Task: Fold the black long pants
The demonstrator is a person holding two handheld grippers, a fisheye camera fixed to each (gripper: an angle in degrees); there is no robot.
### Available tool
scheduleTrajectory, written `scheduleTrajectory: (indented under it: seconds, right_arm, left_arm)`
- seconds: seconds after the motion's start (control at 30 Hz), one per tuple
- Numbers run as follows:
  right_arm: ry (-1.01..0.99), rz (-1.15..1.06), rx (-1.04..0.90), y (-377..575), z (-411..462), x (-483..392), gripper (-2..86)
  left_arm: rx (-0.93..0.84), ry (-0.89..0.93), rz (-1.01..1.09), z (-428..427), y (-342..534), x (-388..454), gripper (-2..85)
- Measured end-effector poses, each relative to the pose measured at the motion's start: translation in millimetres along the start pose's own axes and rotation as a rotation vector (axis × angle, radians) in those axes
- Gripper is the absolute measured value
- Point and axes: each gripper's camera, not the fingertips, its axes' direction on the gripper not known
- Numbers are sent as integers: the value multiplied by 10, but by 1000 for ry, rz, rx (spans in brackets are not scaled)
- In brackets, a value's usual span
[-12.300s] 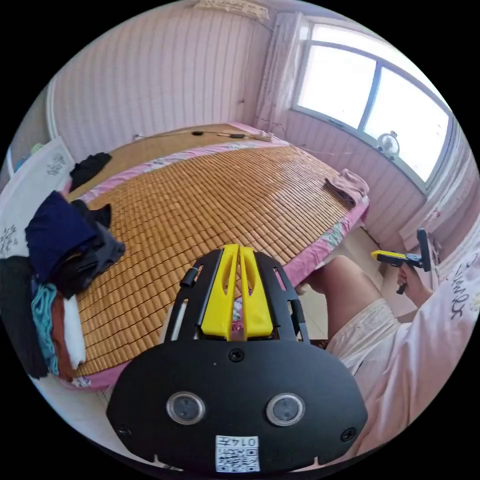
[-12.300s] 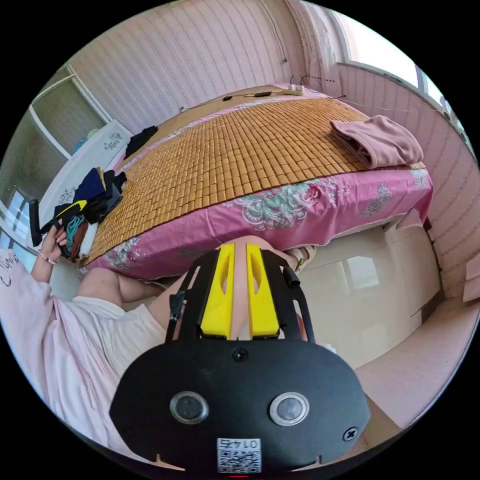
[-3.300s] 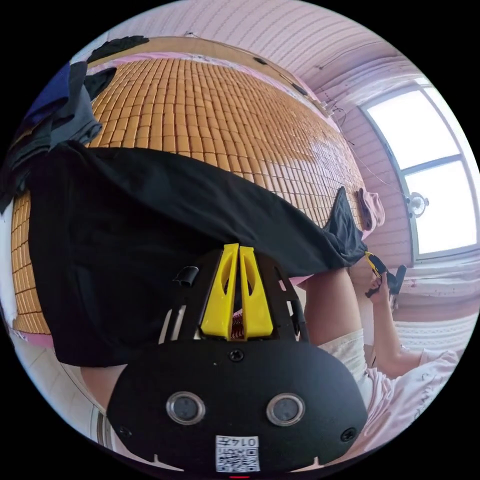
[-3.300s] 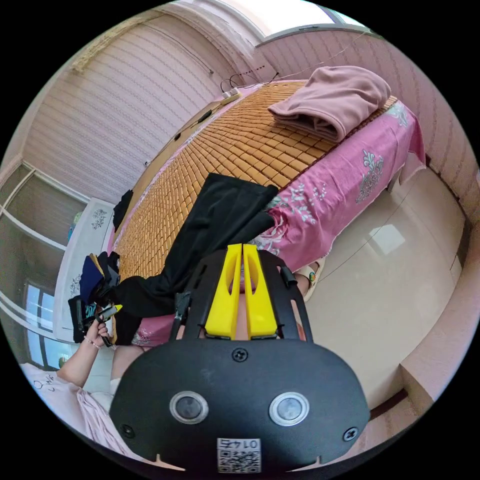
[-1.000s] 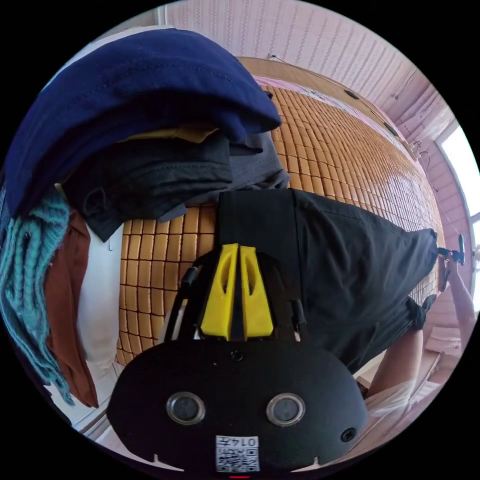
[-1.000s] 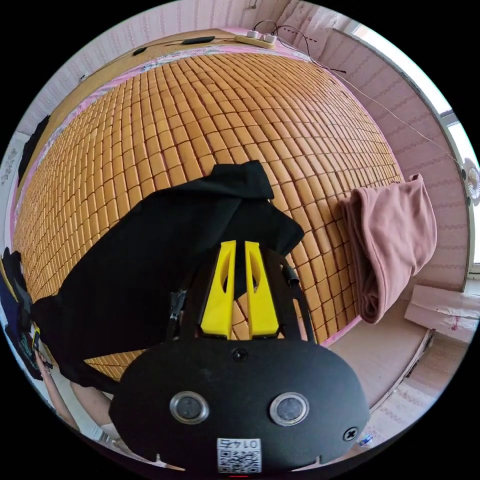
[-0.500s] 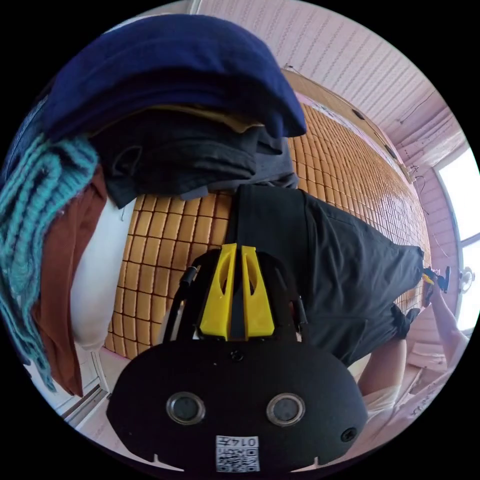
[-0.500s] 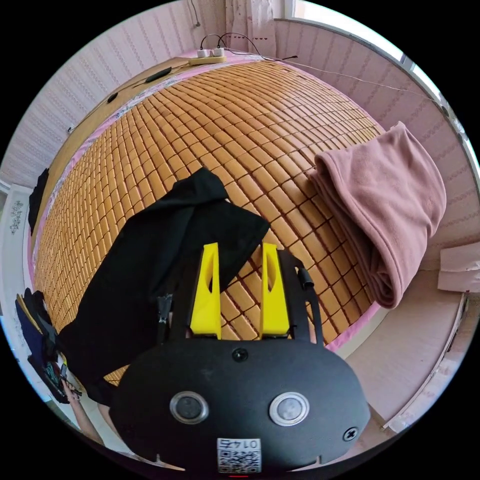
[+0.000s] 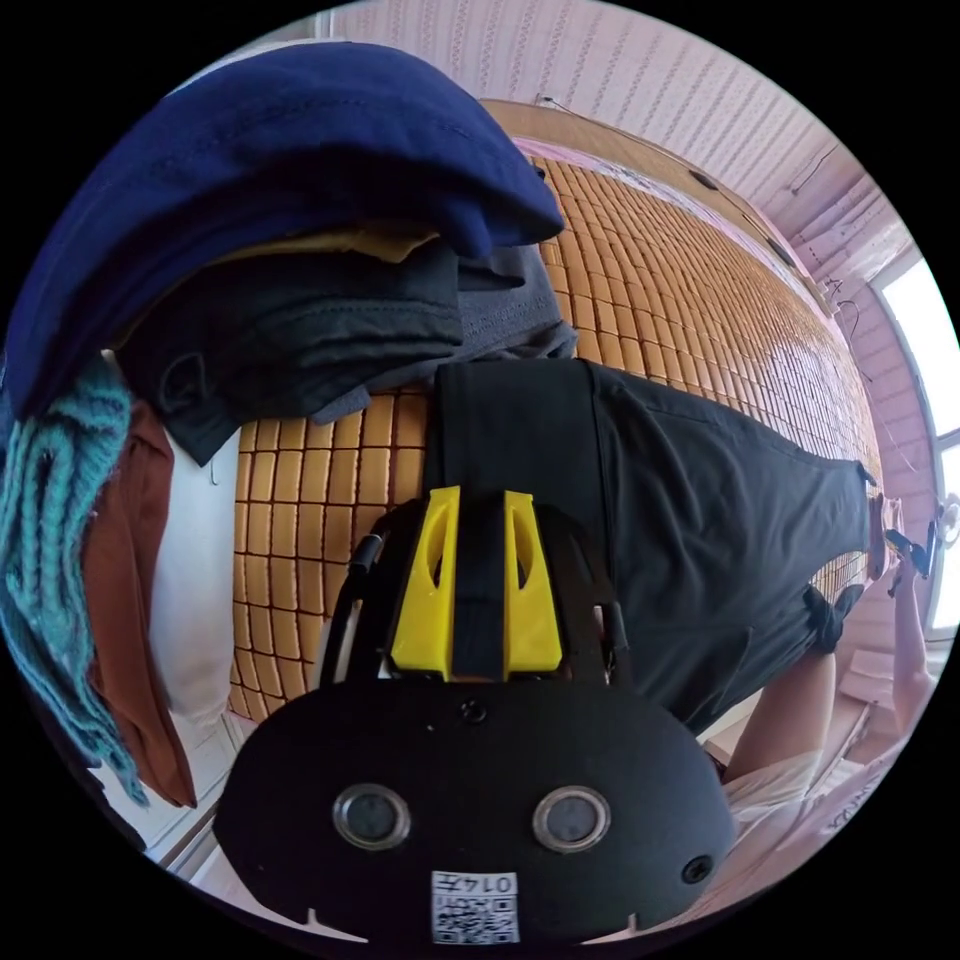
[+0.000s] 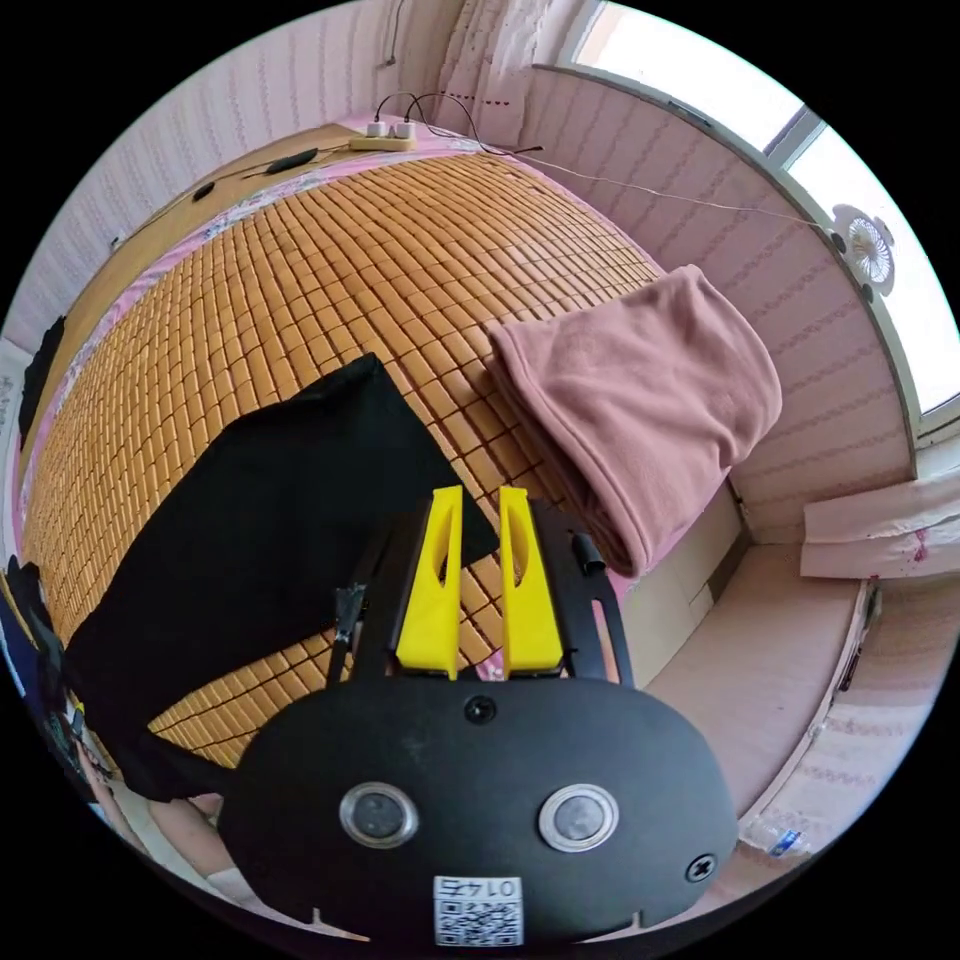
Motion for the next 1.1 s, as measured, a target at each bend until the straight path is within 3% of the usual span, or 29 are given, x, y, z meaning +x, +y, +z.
scheduleTrajectory:
  seconds: [0.1,0.27,0.6,0.67,0.7,0.83,0.93,1.1]
  right_arm:
    - [-75,-35,96,-84,-14,-292,63]
    - [-406,-44,-19,-526,419,-879,63]
    - [-342,-82,-8,-824,721,-1538,39]
    - [-254,-122,38,-787,661,-1719,35]
    - [-221,-163,68,-755,611,-1806,33]
    - [17,-703,244,-225,295,-2905,33]
    - [-73,-997,284,283,77,-3718,53]
    - [-433,-1329,272,1068,-336,-5047,90]
  left_arm:
    - [-25,-7,12,0,-7,21,81]
    - [-19,-10,19,38,44,36,84]
    - [64,4,-60,36,227,-23,62]
    - [117,100,-96,-46,353,-107,68]
    - [126,127,-91,-76,395,-119,70]
    - [106,156,-33,-273,813,-144,85]
    - [88,174,-11,-379,1172,-194,96]
    - [26,147,24,-354,1625,-218,111]
